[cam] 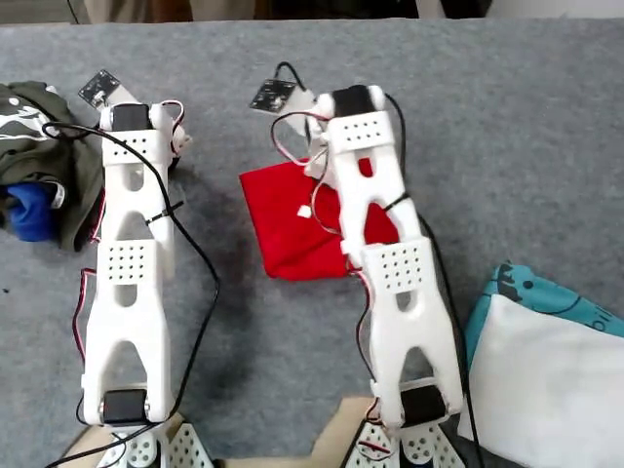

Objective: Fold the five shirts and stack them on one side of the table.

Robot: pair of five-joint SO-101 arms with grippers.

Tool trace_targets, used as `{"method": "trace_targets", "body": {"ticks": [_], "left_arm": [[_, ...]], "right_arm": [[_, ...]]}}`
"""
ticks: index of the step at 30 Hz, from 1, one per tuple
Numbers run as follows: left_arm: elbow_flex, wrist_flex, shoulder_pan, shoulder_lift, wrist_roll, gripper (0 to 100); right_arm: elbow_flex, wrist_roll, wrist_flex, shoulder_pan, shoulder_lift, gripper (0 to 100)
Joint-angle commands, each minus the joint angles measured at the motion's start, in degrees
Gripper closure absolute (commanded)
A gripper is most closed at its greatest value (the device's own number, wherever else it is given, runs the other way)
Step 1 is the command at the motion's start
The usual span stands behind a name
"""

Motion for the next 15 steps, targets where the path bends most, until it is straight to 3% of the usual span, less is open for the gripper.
{"method": "trace_targets", "body": {"ticks": [1, 8, 15], "left_arm": [[-3.1, -0.9, 0.2, -0.8, 0.3, 98], [-3.1, -0.9, 0.2, -0.8, 0.3, 98], [-3.1, -1.0, 0.2, -0.8, 0.3, 98]], "right_arm": [[-2.6, 1.4, 3.4, 2.9, -1.6, 99.3], [0.2, 1.2, 3.6, 5.1, -6.5, 99.3], [17.4, -4.1, 3.6, 5.6, -19.1, 99.3]]}}
